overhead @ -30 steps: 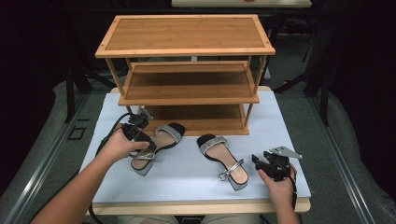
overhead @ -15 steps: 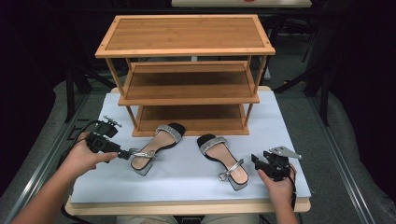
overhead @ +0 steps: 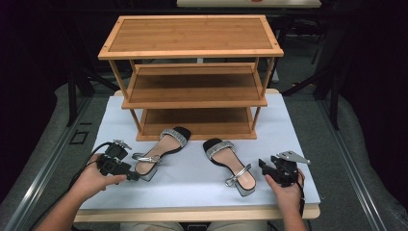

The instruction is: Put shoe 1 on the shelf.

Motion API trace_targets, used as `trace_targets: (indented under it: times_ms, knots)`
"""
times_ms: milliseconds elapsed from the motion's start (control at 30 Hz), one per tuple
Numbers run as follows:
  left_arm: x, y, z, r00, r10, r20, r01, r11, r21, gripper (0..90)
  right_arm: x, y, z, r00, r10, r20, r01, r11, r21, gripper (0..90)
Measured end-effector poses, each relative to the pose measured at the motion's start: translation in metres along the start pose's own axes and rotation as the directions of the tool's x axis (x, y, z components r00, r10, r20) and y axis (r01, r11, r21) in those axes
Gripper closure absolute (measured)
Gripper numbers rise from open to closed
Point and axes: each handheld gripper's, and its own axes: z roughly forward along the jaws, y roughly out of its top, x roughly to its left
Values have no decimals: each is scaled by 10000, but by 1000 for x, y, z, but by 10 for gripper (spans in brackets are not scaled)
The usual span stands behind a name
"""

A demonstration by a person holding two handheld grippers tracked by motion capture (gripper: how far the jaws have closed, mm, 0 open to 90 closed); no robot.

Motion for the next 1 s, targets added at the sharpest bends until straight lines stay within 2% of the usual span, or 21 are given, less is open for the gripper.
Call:
trace_targets:
  times_ms: [133,200,367,400,567,733,833,1000]
  knots:
    - [-6,3,11,9998,184,50,-184,9998,-14,381,0,-1,1,10000,2,-6,-2,10000,39,440]
    - [-8,4,14,9993,268,-246,-269,9996,-29,400,-1,-1,1,10000,27,-21,-27,9999,-106,440]
    - [-13,5,18,9967,327,-749,-330,9995,-29,429,-1,-1,1,10000,-1,-16,1,10000,79,440]
    - [-15,5,18,9959,401,-810,-406,9992,-40,434,-1,-1,2,10000,13,-33,-13,10000,-73,440]
    - [-21,4,19,9951,439,-881,-451,9989,-113,442,0,-1,2,10000,0,-61,-1,10000,-58,440]
    - [-29,5,21,9971,456,-603,-464,9989,-119,457,0,-1,2,10000,-34,-12,34,9999,117,440]
    - [-38,7,24,9975,700,-50,-701,9973,-212,482,0,-1,3,10000,-38,-9,38,9999,128,440]
    - [-51,11,33,9944,1051,45,-1047,9929,-572,445,0,-1,3,10000,-35,-20,35,9999,126,440]
